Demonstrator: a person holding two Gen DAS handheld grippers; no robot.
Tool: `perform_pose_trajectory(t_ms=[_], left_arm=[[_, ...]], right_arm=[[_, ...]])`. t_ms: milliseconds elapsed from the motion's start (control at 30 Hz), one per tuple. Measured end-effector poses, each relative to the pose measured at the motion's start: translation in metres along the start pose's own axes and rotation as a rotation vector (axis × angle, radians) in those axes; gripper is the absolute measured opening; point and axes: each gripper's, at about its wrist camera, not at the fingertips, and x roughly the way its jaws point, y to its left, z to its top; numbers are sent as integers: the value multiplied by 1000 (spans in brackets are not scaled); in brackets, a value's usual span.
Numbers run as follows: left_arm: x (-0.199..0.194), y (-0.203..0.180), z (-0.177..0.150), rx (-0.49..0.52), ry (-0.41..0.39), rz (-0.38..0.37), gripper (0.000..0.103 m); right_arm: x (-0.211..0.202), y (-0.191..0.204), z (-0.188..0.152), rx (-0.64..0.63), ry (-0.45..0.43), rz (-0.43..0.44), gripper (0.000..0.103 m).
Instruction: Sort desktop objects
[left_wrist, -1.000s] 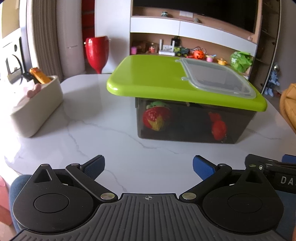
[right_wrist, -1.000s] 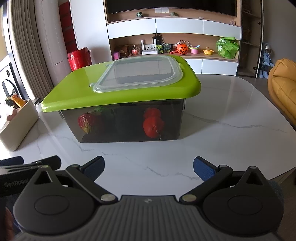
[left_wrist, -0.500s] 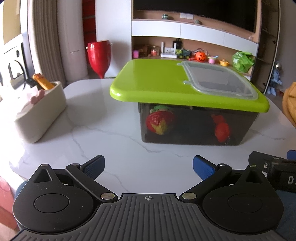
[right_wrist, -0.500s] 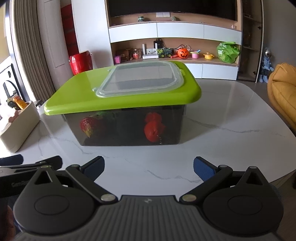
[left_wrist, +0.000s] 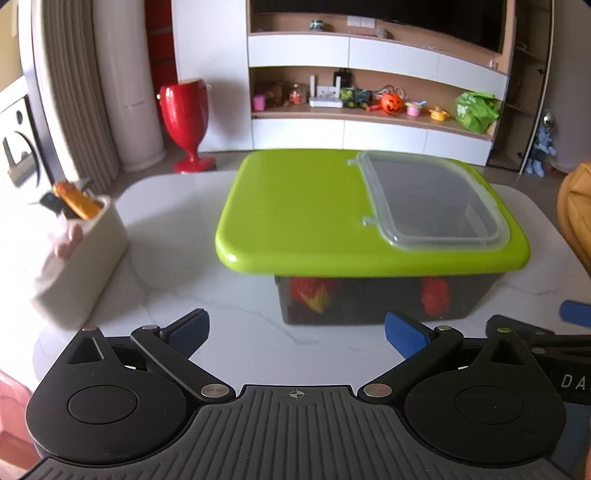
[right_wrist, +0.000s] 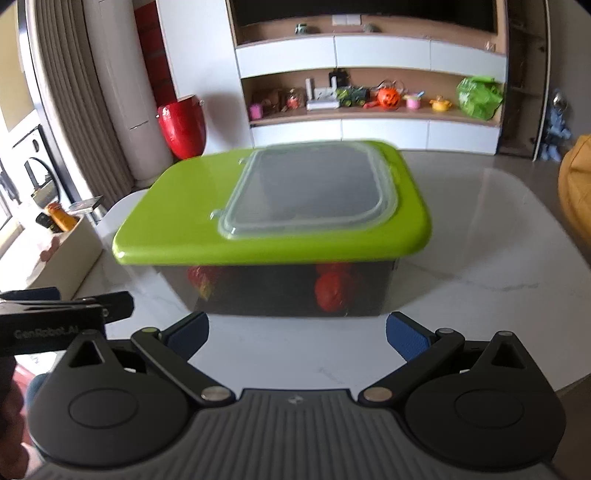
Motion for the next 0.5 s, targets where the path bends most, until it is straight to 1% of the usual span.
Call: perform_pose_trajectory(t_ms=[100, 267, 367, 500], left_arm=[[0, -1, 3, 3, -5, 6, 103], [6, 6, 0, -41, 14, -10, 103], [9, 9, -1, -43, 21, 8, 103], [6, 19, -1, -70, 4, 24, 103]], right_arm=[[-4, 3, 8, -21, -17, -21, 103], [-5, 10, 13, -38, -28, -25, 103], [-3, 13, 11, -55, -22, -23, 103], [-2, 16, 9, -68, -20, -28, 103]])
